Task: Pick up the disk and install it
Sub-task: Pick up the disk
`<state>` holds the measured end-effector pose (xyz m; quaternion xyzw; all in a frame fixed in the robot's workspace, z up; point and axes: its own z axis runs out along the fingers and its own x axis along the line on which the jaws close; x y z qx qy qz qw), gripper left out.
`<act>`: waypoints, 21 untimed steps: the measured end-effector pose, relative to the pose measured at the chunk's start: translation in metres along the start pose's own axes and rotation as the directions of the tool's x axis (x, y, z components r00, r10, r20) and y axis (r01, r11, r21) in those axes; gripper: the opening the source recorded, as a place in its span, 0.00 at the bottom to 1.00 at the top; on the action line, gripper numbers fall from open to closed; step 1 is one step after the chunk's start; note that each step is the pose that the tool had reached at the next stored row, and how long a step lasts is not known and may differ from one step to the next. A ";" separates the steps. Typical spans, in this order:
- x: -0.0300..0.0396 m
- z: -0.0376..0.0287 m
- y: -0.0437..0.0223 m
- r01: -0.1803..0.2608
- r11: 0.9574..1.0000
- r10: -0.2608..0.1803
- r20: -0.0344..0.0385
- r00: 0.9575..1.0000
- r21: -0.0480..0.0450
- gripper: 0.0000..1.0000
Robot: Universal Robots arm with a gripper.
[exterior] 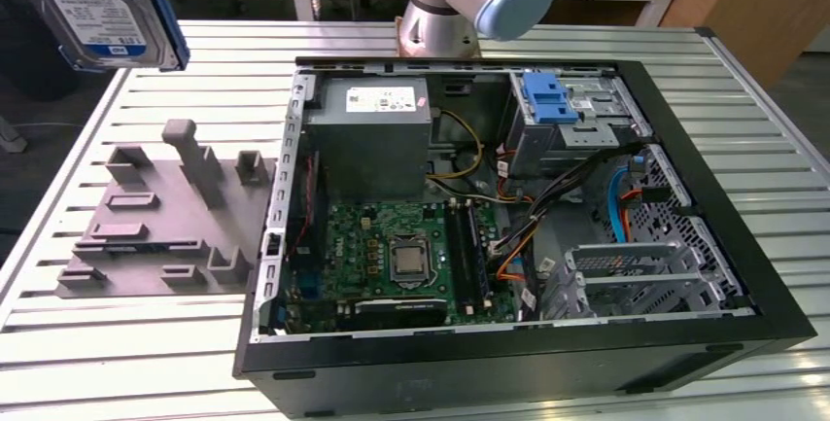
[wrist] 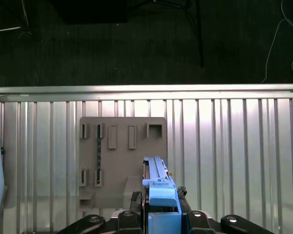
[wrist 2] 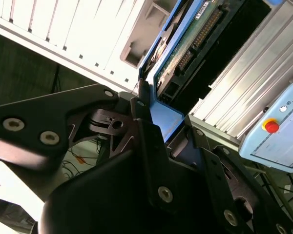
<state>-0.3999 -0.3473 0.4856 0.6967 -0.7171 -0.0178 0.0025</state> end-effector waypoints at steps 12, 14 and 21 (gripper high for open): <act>0.0164 -0.0007 -0.0110 0.000 1.000 0.000 0.003 1.000 0.000 0.36; 0.0169 -0.0008 -0.0151 0.000 1.000 0.000 0.004 1.000 0.000 0.36; 0.0181 -0.0014 -0.0311 0.000 1.000 0.000 0.007 1.000 0.000 0.36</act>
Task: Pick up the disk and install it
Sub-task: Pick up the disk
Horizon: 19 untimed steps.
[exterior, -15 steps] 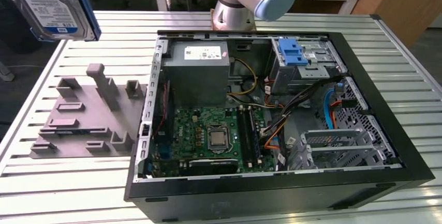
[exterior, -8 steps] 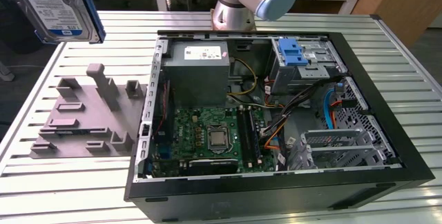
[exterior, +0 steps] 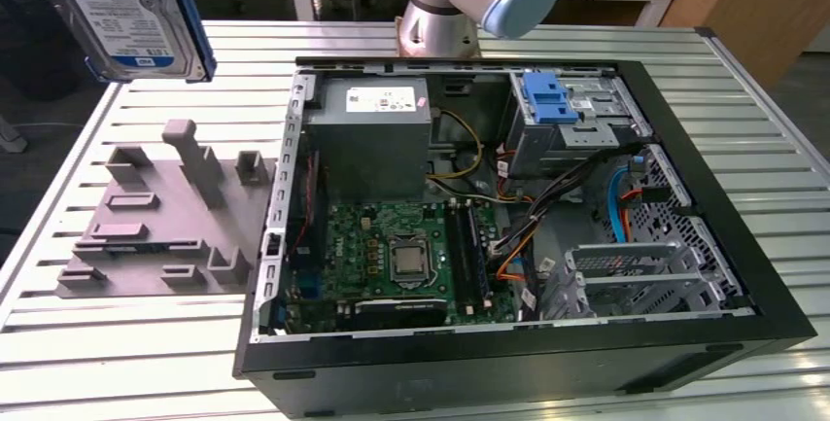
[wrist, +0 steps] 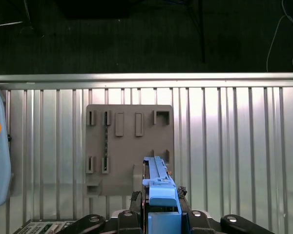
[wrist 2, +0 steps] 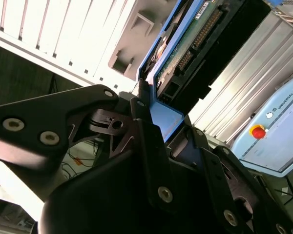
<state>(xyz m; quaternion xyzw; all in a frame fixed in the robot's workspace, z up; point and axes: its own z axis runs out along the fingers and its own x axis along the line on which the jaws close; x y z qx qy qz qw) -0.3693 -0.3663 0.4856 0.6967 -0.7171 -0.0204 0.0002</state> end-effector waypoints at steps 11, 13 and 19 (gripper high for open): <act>0.0012 -0.0007 -0.0263 0.000 1.000 0.000 0.004 1.000 0.000 0.36; 0.0012 -0.0009 -0.0307 0.000 1.000 0.000 0.005 1.000 0.000 0.36; 0.0013 -0.0013 -0.0431 0.000 1.000 0.000 0.006 1.000 0.000 0.36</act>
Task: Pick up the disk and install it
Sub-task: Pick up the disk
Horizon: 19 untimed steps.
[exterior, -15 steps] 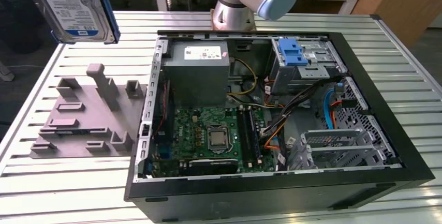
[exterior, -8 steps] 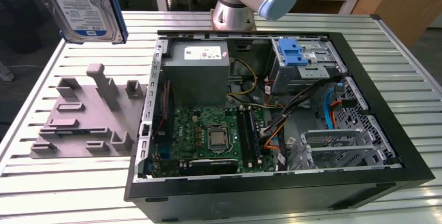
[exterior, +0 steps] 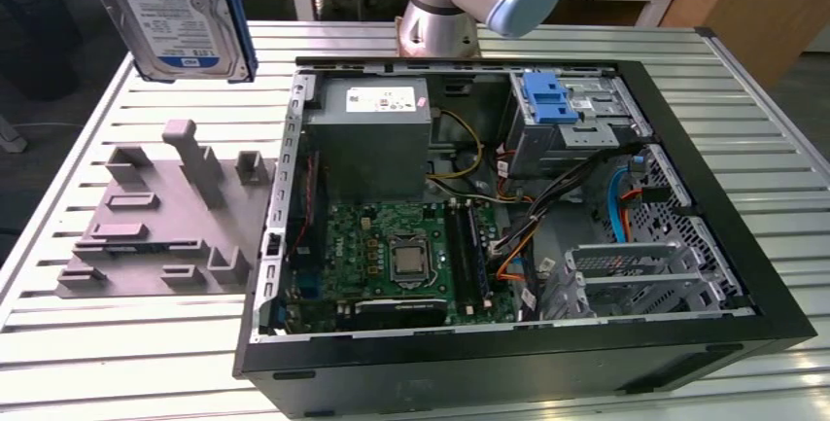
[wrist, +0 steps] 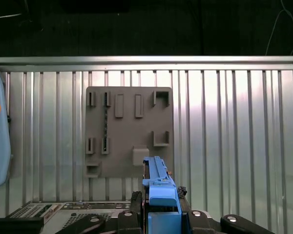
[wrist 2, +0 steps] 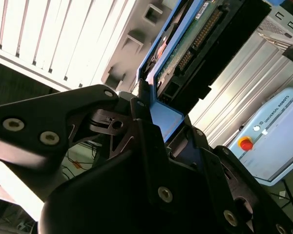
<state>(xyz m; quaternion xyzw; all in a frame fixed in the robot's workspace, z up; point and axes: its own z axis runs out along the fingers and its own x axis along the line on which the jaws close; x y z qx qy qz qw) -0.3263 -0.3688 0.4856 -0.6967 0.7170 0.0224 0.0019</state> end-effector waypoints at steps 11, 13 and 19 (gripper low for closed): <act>-0.0004 -0.0004 -0.0134 0.000 1.000 0.000 0.001 1.000 0.000 0.36; -0.0004 -0.0005 -0.0161 0.000 1.000 0.000 0.001 1.000 0.000 0.36; -0.0006 -0.0007 -0.0243 0.000 1.000 0.000 0.001 1.000 0.000 0.36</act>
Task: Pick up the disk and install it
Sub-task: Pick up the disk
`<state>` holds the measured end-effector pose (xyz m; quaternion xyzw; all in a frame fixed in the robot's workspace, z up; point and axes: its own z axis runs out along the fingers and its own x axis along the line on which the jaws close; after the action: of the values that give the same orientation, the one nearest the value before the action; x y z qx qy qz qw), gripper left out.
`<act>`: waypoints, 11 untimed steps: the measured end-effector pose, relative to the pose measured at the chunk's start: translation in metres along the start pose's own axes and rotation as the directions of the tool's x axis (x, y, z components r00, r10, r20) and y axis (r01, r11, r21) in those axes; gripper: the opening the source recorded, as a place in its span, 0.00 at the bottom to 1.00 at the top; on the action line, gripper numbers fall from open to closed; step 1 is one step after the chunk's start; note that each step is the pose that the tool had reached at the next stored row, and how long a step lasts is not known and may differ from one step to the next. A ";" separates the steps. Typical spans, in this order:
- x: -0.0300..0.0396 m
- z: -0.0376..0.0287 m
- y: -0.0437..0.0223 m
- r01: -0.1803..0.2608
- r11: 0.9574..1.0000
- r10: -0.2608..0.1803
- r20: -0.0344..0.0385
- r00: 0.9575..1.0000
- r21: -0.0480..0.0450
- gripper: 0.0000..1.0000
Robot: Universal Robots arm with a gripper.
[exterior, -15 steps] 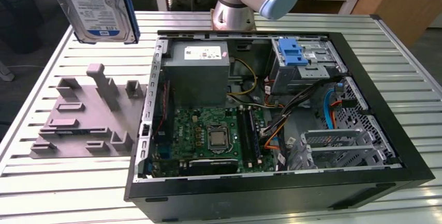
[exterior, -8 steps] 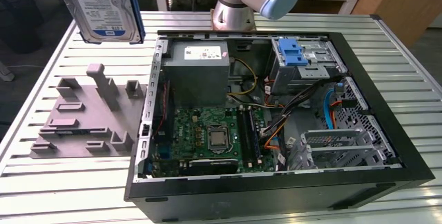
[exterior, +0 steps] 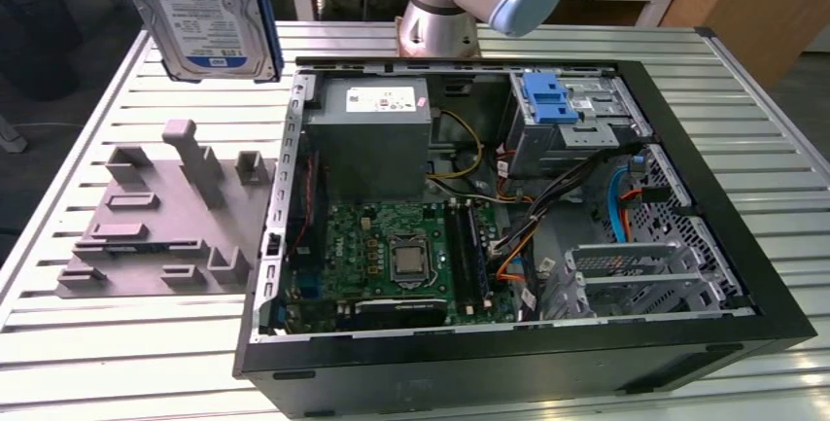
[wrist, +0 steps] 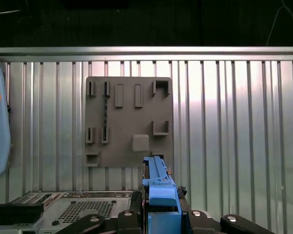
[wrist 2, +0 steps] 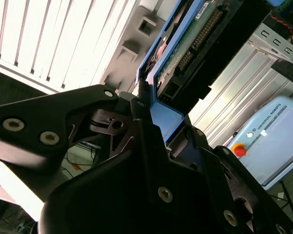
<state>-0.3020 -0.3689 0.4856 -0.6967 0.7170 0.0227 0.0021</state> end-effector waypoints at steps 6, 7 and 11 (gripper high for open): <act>-0.0003 -0.0003 -0.0088 0.000 1.000 0.000 0.000 1.000 0.000 0.36; -0.0003 -0.0003 -0.0103 0.000 1.000 0.000 0.000 1.000 0.000 0.36; -0.0004 -0.0005 -0.0167 0.000 1.000 0.000 0.000 1.000 0.000 0.36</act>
<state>-0.2853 -0.3689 0.4856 -0.6967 0.7170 0.0228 0.0022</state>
